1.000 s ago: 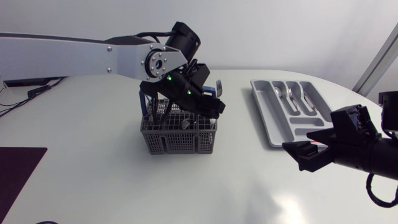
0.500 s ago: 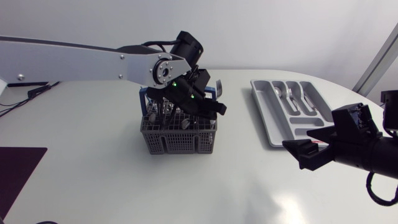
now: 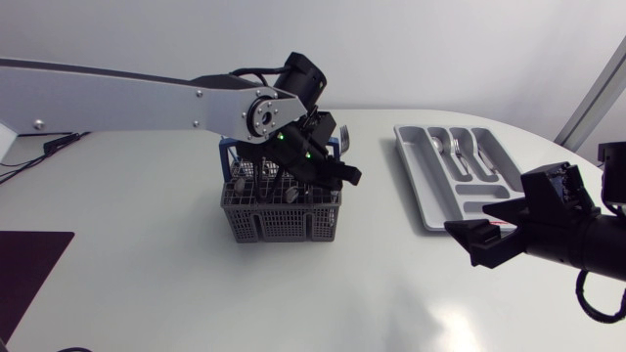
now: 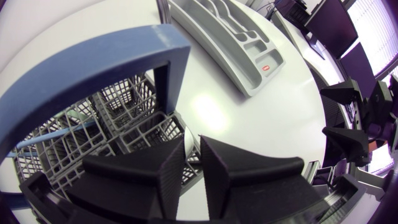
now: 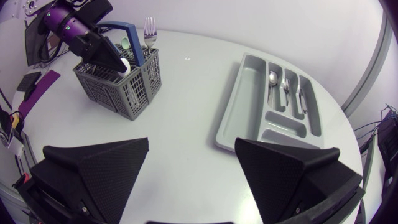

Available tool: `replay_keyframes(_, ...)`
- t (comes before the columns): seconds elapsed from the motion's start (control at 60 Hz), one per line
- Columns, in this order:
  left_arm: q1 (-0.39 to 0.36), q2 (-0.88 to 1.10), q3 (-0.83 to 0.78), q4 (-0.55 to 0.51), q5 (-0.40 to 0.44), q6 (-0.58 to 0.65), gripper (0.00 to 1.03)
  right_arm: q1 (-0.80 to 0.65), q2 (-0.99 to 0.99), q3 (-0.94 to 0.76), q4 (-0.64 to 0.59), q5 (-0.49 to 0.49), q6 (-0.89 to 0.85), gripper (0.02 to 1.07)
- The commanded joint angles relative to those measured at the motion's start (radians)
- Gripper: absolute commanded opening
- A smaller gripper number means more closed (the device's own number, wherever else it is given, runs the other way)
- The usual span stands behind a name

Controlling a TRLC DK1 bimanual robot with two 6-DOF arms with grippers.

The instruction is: Unload the cutlery basket into the drawer organizer.

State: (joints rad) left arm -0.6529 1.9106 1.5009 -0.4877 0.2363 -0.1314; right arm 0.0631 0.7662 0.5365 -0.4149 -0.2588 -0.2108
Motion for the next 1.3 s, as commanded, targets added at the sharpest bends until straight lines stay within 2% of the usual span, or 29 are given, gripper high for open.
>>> replay_keyframes(0.0, -0.016, 0.016, 0.007, 0.001, -0.015, -0.010, 0.15, -0.005, 0.010, -0.026, 0.016, -0.002, -0.015, 1.02)
replay_keyframes(0.217, -0.034, 0.013, 0.007, -0.008, -0.068, 0.001, 0.08, 0.001, 0.010, -0.033, 0.028, -0.003, -0.015, 1.02)
replay_keyframes(0.5, -0.027, 0.004, 0.016, -0.009, -0.135, 0.016, 0.08, 0.030, 0.027, -0.027, 0.042, -0.003, -0.013, 1.02)
replay_keyframes(0.55, -0.027, -0.004, 0.010, -0.008, -0.135, 0.019, 0.04, 0.049, 0.027, -0.023, 0.047, -0.003, -0.013, 1.02)
replay_keyframes(0.95, -0.022, -0.079, 0.012, -0.011, -0.129, 0.018, 0.04, 0.187, 0.079, 0.011, 0.096, -0.023, -0.006, 1.02)
replay_keyframes(1.133, -0.005, -0.119, 0.013, -0.029, -0.066, 0.010, 0.04, 0.192, 0.140, 0.036, 0.123, -0.094, -0.006, 1.02)
replay_keyframes(1.283, -0.007, -0.180, 0.012, -0.049, -0.034, 0.006, 0.04, 0.221, 0.173, 0.069, 0.137, -0.096, -0.006, 1.02)
